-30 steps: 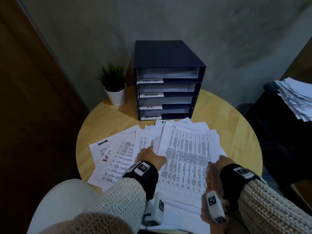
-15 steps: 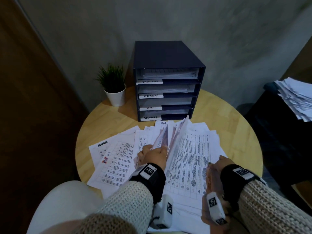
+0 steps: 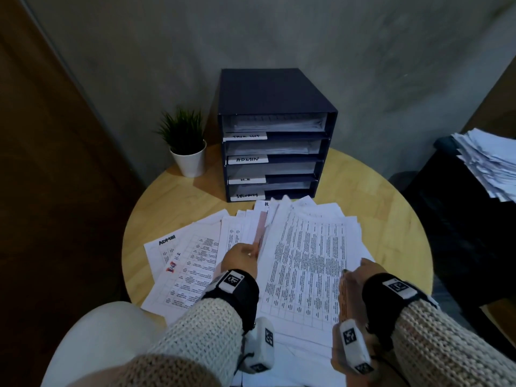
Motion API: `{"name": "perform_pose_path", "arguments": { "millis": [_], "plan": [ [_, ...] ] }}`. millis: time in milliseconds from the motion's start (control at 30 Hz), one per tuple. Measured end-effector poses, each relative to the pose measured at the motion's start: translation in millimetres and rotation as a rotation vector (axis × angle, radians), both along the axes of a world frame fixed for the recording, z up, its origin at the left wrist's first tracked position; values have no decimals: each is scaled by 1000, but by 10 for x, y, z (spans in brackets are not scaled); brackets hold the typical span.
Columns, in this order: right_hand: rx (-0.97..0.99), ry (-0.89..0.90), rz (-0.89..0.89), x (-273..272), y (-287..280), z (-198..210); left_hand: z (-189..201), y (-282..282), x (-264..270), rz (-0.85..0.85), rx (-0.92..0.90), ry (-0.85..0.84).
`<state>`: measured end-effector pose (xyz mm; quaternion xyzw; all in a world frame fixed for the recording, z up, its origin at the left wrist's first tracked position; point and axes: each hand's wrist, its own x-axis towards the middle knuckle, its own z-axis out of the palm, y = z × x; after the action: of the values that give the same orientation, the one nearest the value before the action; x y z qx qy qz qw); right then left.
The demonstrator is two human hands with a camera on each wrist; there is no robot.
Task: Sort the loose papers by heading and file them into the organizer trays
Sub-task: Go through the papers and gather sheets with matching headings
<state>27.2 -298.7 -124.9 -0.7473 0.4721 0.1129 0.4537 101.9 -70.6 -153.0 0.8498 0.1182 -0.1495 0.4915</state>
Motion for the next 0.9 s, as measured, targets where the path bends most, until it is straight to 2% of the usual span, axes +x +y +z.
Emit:
{"name": "perform_pose_path", "arguments": {
  "millis": [33,100,167,267,367,467,533,567,667,800,900],
  "plan": [
    [-7,-28,-69,-1,28,58,-16,16,6,-5,34,18],
    [-120,-7,34,-19,54,115,-35,26,21,-8,94,33],
    [-145,3,94,0,44,107,-20,7,28,-7,120,38],
    [-83,48,159,-7,44,47,-23,7,39,-36,284,49],
    [20,-22,122,-51,48,34,-38,23,54,-114,371,100],
    [3,59,76,28,31,-11,-32,22,87,-123,364,138],
    [-20,40,-56,37,-7,-28,-9,10,100,-111,326,187],
    [-52,-5,-48,19,-18,-18,5,-1,98,-105,314,204],
    [-121,19,17,44,-16,-55,28,-26,86,-145,349,197],
    [-133,69,103,59,-18,-95,17,-104,25,-248,312,74],
    [-119,12,45,63,-77,-122,21,-99,-14,-240,268,20]
  ]
}}
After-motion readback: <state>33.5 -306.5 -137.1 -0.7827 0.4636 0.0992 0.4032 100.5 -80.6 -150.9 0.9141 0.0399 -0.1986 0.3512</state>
